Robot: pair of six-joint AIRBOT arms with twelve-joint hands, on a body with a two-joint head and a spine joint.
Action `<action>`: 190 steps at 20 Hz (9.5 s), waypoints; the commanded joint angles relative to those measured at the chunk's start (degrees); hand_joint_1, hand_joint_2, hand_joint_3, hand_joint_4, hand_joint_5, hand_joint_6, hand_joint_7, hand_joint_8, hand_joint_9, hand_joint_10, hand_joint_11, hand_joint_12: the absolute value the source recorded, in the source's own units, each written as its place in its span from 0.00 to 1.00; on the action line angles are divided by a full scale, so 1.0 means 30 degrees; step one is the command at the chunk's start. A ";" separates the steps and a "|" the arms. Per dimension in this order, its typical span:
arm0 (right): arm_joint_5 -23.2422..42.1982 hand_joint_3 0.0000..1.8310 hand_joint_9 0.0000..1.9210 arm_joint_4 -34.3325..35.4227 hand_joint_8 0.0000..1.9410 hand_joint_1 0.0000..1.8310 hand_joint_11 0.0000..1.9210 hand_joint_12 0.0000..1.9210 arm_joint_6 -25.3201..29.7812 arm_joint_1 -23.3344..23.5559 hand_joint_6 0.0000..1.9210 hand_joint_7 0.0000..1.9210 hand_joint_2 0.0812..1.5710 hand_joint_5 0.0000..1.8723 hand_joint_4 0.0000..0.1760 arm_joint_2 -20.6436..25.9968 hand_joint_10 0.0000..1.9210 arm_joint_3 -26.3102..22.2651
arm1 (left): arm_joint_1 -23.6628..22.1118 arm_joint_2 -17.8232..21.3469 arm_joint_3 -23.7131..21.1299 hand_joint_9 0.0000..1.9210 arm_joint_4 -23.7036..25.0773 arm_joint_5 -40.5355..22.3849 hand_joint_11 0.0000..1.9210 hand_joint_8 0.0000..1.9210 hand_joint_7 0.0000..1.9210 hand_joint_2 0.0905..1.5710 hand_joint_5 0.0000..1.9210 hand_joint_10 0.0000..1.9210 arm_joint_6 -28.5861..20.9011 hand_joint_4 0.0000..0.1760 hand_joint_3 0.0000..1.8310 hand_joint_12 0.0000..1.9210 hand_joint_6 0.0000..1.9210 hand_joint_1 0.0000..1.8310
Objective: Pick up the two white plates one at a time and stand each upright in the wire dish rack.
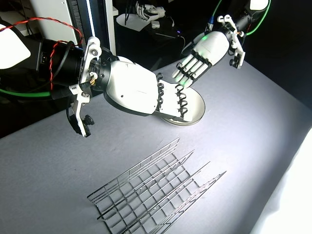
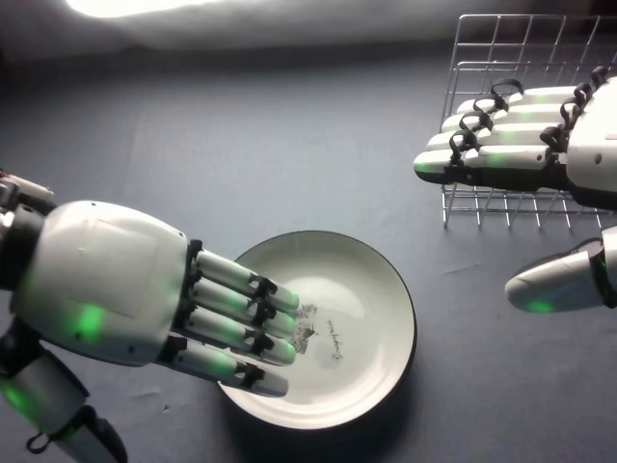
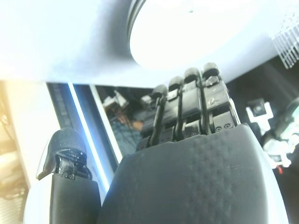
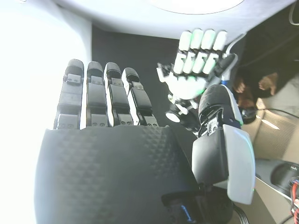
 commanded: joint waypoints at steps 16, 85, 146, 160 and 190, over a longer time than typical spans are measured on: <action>0.6380 0.00 0.00 -0.3400 0.00 0.00 0.00 0.00 -0.0337 -0.0336 0.00 0.00 0.75 0.00 0.00 -0.1086 0.00 0.2607 | 0.1605 -0.2004 0.2822 0.00 -0.0444 0.0755 0.00 0.00 0.00 0.72 0.00 0.00 0.0762 0.00 0.00 0.00 0.00 0.00; 0.9110 0.00 0.00 -0.7069 0.00 0.68 0.00 0.10 -0.0559 -0.0342 0.00 0.00 0.63 0.00 0.00 -0.2075 0.00 0.4786 | 0.1689 -0.5106 0.2912 0.00 -0.2287 0.3179 0.00 0.00 0.00 0.71 0.00 0.00 0.0728 0.00 0.00 0.00 0.00 0.00; 0.5504 0.00 0.39 -0.6970 0.02 0.95 0.37 0.83 -0.0563 -0.1180 0.04 0.43 0.68 0.43 0.00 -0.9081 0.50 0.8749 | 0.1473 -0.5279 0.3170 0.00 -0.3788 0.3051 0.00 0.00 0.00 0.71 0.00 0.00 0.0613 0.00 0.00 0.00 0.00 0.00; 0.5620 0.00 0.55 -0.6899 0.41 0.76 0.54 0.59 -0.0586 -0.0944 0.47 0.56 0.66 0.53 0.00 -0.9064 0.52 0.8739 | 0.0717 -0.4170 0.3172 0.00 -0.4495 0.2485 0.00 0.00 0.00 0.71 0.00 0.00 0.0180 0.00 0.00 0.00 0.00 0.00; 0.5569 0.00 0.52 0.3376 0.46 0.76 0.52 0.61 -0.0377 0.2672 0.51 0.53 0.67 0.52 0.00 -0.5433 0.54 0.3399 | -0.0748 0.2618 0.3856 0.00 -0.5152 0.0568 0.00 0.00 0.00 0.72 0.00 0.00 -0.2637 0.00 0.00 0.00 0.00 0.00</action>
